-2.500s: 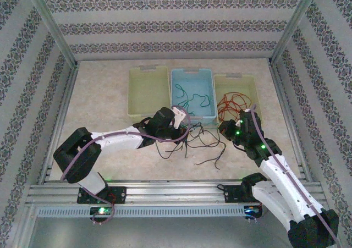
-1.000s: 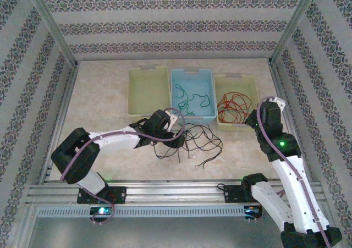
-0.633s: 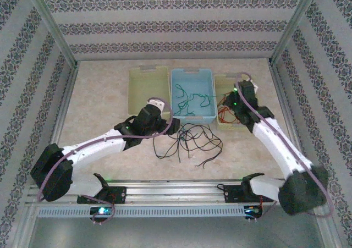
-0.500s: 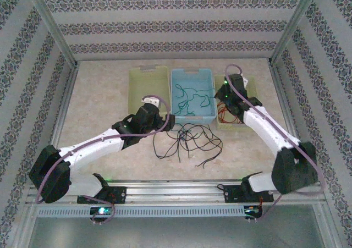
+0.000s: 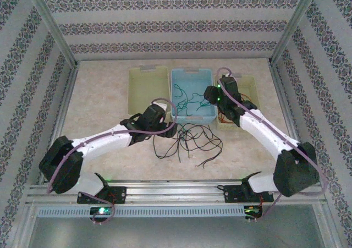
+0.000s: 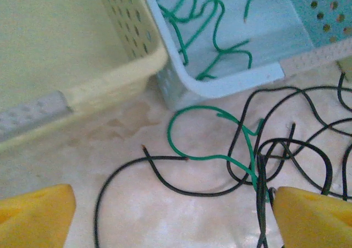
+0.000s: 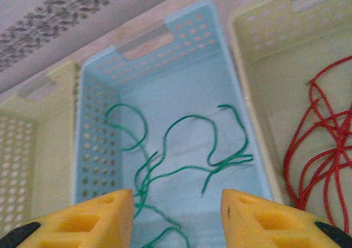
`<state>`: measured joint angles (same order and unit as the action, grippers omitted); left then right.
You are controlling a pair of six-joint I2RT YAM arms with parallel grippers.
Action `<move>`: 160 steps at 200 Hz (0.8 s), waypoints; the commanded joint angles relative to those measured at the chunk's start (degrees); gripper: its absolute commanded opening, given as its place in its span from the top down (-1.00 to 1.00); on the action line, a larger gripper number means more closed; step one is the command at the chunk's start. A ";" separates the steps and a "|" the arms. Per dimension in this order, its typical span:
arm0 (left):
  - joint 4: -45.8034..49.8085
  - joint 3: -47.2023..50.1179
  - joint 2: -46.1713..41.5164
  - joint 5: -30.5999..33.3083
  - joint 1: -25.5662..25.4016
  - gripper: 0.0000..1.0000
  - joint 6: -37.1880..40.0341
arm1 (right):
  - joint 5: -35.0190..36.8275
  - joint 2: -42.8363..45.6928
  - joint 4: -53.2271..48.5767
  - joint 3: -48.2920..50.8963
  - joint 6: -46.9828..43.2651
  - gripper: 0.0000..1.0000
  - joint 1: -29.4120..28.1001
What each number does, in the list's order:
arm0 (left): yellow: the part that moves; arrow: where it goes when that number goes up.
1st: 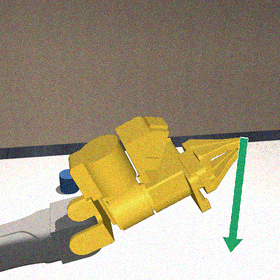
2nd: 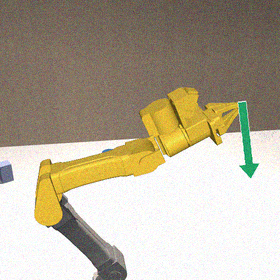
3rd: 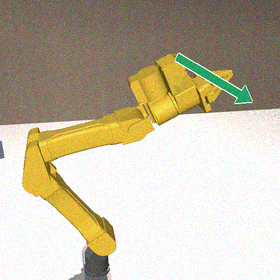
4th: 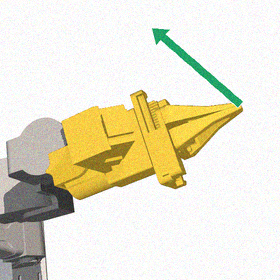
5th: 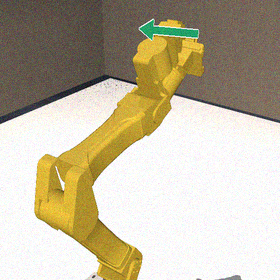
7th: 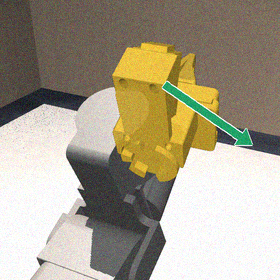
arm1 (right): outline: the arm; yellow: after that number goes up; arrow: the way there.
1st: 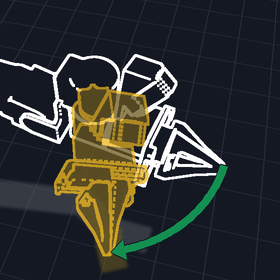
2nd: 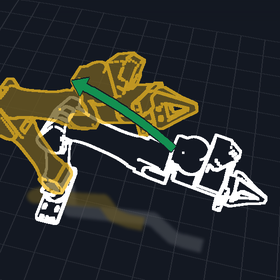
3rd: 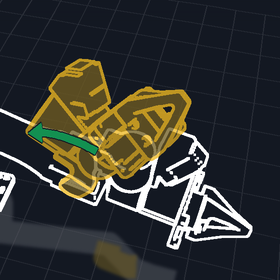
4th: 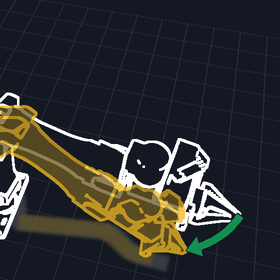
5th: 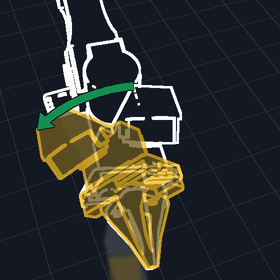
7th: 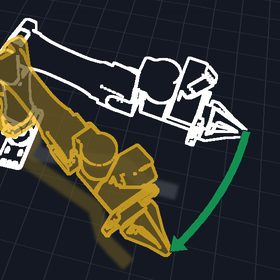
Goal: Untangle the cables
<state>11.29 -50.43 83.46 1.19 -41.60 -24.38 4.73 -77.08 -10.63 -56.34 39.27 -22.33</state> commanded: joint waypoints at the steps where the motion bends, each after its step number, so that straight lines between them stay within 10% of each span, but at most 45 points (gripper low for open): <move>1: -0.69 -2.36 2.88 -1.70 0.30 -0.78 0.56 | -5.80 1.25 -2.89 1.69 -4.65 0.10 -3.29; 51: 9.92 -3.42 1.18 21.55 1.04 -0.84 -10.69 | -4.55 -2.92 -8.65 1.50 -6.46 0.06 -17.69; 160: 4.66 -0.97 1.38 8.54 0.67 -0.82 -2.69 | 6.98 -15.02 -16.96 1.84 -5.46 0.15 -26.55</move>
<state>17.72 -50.87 83.99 14.24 -40.60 -31.64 8.67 -93.62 -24.95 -56.82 32.53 -49.45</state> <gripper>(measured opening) 0.918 0.432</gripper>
